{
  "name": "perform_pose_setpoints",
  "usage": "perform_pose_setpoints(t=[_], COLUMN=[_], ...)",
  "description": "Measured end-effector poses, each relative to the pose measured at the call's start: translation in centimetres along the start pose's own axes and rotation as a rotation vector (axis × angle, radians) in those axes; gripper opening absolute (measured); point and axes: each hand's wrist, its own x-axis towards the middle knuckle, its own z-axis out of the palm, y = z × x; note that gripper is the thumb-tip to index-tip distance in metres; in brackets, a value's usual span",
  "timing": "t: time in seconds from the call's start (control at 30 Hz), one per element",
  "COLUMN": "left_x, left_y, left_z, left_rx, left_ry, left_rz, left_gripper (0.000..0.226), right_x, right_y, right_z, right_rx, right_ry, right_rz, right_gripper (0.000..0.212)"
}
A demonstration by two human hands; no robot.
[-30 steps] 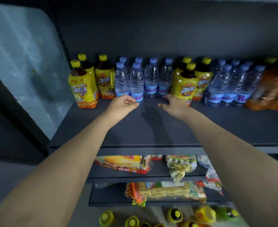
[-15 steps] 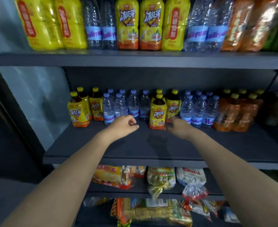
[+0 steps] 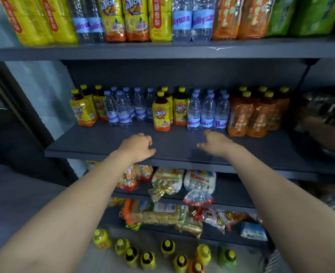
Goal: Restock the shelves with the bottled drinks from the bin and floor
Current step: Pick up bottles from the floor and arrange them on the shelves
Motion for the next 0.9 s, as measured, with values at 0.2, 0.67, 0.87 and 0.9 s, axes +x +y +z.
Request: perform_pose_setpoints(t=[0.2,0.67,0.87,0.9], left_x=[-2.0,-7.5,-8.9,-9.2], left_y=[3.0,6.3,7.5,7.8], left_z=[1.6,11.1,15.6,16.4], left_rx=[-0.020,-0.002,-0.032,-0.040], left_ry=[-0.026,-0.167,-0.224,-0.238], left_rz=[0.034,0.147,0.157,0.157], left_gripper=[0.038,0.038,0.034,0.035], right_x=[-2.4,-10.6,-13.0,-13.1], right_y=[2.6,5.3,7.1,7.7], right_z=[2.0,11.1,16.1,17.1], right_rx=[-0.066,-0.160,-0.147,-0.144], right_ry=[-0.061,-0.186,-0.238,-0.252], right_rz=[0.065,0.161,0.174,0.168], right_gripper=[0.066,0.054,0.051,0.048])
